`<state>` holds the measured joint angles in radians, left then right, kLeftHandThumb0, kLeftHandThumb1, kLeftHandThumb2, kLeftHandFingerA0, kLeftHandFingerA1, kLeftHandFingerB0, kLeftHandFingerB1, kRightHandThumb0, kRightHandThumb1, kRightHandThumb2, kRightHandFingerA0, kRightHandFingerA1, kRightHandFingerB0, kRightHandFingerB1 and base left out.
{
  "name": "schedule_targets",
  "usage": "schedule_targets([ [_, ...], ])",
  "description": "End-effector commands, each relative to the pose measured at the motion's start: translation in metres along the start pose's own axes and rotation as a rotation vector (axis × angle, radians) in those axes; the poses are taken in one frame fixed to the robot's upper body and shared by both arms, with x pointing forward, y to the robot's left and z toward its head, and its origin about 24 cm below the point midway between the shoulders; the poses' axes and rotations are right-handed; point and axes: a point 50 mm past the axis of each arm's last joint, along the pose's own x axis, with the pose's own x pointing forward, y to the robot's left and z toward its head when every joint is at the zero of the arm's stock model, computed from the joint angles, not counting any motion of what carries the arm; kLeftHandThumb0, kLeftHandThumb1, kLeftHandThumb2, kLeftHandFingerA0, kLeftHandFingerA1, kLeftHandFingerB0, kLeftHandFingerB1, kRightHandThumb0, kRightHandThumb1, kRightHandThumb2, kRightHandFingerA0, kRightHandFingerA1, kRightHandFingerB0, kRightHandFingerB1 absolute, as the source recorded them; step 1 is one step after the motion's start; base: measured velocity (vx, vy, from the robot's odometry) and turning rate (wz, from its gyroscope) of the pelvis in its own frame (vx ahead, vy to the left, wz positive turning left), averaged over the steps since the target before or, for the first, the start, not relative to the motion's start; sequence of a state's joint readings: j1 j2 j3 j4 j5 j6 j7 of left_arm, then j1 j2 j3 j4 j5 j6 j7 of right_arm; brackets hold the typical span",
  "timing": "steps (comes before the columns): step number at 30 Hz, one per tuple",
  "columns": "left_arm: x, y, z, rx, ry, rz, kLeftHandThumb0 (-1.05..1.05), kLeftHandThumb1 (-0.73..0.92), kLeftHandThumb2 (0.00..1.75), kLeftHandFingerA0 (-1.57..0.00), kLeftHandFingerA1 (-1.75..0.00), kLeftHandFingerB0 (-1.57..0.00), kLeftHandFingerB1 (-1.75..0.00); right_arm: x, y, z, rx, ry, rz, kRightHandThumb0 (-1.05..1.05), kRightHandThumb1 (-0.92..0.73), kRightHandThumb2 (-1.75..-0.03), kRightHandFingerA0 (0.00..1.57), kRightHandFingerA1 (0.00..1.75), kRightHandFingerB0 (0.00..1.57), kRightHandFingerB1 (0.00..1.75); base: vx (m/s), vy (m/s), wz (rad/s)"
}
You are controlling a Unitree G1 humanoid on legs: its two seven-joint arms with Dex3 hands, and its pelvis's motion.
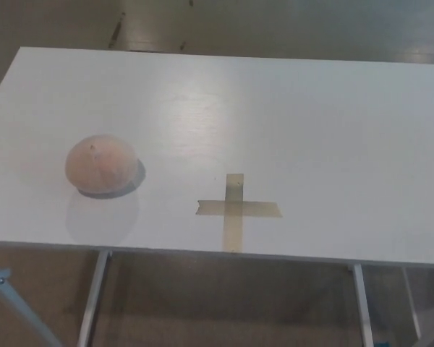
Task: Use the left hand to take the pink dumpling toy on a person's hand and put it on the desk.
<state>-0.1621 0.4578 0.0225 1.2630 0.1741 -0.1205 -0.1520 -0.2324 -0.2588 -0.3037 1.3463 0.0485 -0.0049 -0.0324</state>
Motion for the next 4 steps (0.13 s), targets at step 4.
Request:
schedule_targets([
  [4, 0.0003, -0.0004, -0.0012, 0.012, 0.005, 0.024, -0.41, 0.65, 0.59, -0.66, -0.44, -0.42, -0.36, -0.0001, -0.0028, -0.0015, -0.009, 0.005, -0.012, -0.34, -0.62, -0.57, 0.7, 0.48, 0.57, 0.43, 0.0, 0.0, 0.0],
])
